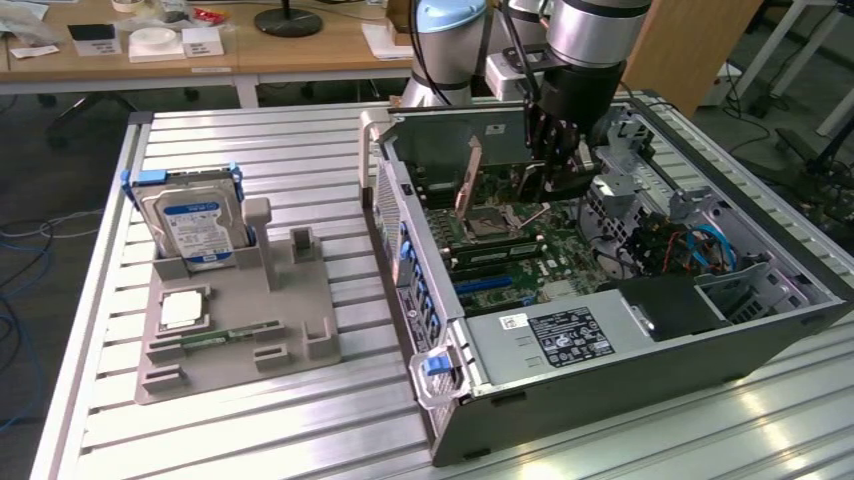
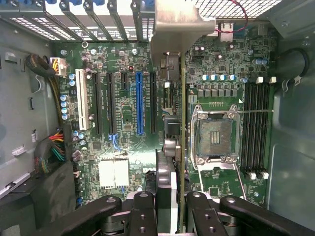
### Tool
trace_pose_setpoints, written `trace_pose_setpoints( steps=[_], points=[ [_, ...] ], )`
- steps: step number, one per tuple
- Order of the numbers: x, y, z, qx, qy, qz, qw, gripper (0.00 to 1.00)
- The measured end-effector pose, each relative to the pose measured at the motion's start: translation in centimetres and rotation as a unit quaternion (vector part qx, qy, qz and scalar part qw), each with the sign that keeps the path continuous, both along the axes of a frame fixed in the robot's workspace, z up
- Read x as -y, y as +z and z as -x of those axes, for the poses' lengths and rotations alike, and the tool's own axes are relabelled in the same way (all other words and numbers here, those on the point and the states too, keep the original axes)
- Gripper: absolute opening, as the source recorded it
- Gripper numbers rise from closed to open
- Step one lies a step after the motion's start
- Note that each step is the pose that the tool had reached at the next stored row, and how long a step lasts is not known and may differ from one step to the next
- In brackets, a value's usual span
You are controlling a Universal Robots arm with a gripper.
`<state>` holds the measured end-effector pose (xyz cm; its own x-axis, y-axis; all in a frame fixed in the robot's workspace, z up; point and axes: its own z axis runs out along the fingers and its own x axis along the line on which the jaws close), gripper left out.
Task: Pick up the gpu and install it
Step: 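Insert the gpu into the slot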
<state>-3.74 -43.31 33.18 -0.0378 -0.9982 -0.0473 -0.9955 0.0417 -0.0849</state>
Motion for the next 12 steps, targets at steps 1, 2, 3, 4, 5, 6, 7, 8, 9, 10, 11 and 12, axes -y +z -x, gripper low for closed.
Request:
trace_pose_setpoints(
  steps=[1,2,3,4,5,6,7,8,9,10,11,12],
  points=[
    [0.00,0.00,0.00,0.0000,0.000,0.0000,1.0000,0.28],
    [0.00,0.00,0.00,0.0000,0.000,0.0000,1.0000,0.28],
    [0.00,0.00,0.00,0.0000,0.000,0.0000,1.0000,0.28],
    [0.00,0.00,0.00,0.0000,0.000,0.0000,1.0000,0.28],
    [0.00,0.00,0.00,0.0000,0.000,0.0000,1.0000,0.28],
    [0.00,0.00,0.00,0.0000,0.000,0.0000,1.0000,0.28],
    [0.00,0.00,0.00,0.0000,0.000,0.0000,1.0000,0.28],
    [0.00,0.00,0.00,0.0000,0.000,0.0000,1.0000,0.28],
    [0.00,0.00,0.00,0.0000,0.000,0.0000,1.0000,0.28],
    [0.00,0.00,0.00,0.0000,0.000,0.0000,1.0000,0.28],
    [0.00,0.00,0.00,0.0000,0.000,0.0000,1.0000,0.28],
    [0.00,0.00,0.00,0.0000,0.000,0.0000,1.0000,0.28]
  ],
)
